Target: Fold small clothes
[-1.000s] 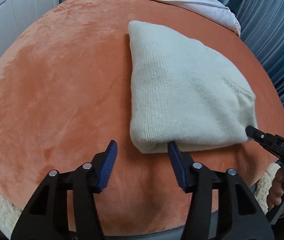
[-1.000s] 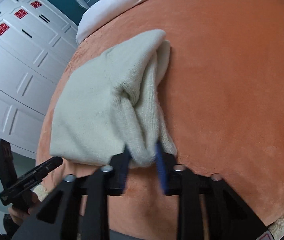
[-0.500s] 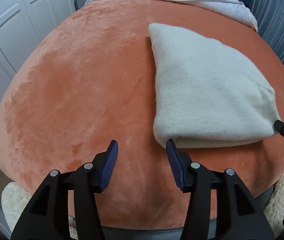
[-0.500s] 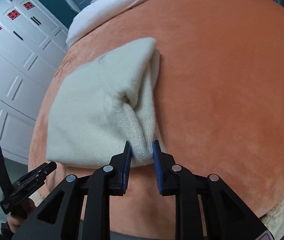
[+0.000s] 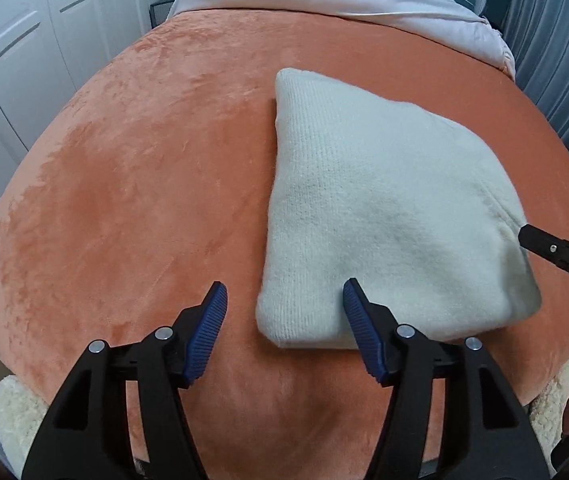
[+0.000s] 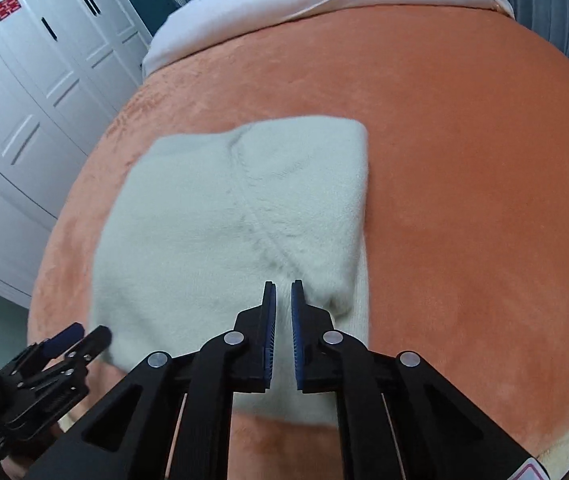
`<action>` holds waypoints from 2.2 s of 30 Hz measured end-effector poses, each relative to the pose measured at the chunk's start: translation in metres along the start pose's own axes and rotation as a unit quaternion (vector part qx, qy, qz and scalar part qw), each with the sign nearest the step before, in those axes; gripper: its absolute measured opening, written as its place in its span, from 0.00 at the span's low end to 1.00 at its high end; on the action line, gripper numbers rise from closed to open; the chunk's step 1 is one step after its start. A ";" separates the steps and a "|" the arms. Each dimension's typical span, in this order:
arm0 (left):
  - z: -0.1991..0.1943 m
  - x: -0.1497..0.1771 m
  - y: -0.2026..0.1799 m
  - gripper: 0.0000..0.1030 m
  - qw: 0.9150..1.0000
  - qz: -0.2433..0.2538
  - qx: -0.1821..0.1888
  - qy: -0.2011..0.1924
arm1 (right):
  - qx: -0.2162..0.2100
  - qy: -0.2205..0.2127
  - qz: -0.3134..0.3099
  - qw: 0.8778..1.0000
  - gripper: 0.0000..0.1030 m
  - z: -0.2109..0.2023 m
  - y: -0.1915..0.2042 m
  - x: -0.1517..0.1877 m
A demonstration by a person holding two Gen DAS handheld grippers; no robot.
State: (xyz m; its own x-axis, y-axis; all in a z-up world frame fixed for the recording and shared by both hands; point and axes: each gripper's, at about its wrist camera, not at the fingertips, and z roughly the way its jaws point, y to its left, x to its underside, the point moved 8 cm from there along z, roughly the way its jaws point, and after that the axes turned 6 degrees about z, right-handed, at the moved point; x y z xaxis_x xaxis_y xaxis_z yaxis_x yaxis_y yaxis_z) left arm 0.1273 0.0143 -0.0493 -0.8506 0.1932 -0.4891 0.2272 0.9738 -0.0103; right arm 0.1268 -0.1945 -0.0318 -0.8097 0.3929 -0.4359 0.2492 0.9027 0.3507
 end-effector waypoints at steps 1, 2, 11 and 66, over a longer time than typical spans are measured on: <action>-0.007 0.005 -0.002 0.62 1.000 -0.003 0.005 -0.006 | 0.000 -0.010 -0.006 1.000 0.09 -0.015 0.004 0.007; -0.014 0.009 -0.003 0.65 1.000 -0.006 0.008 -0.014 | 0.007 -0.019 -0.011 1.000 0.13 -0.027 0.004 0.016; -0.025 0.066 -0.037 0.85 0.999 0.019 -0.016 -0.033 | 0.095 -0.052 0.035 0.994 0.57 -0.053 -0.043 0.104; -0.017 0.113 -0.051 0.86 0.994 0.046 -0.064 -0.070 | 0.112 -0.101 -0.024 0.988 0.77 -0.032 -0.017 0.164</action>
State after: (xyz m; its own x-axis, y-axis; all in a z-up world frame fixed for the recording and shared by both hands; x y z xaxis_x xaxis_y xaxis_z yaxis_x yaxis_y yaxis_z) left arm 0.0119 -0.0119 -0.0893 -0.7524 0.2731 -0.5995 0.2319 0.9616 0.1471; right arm -0.0272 -0.1507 -0.0824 -0.7067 0.3557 -0.6116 0.3426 0.9284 0.1441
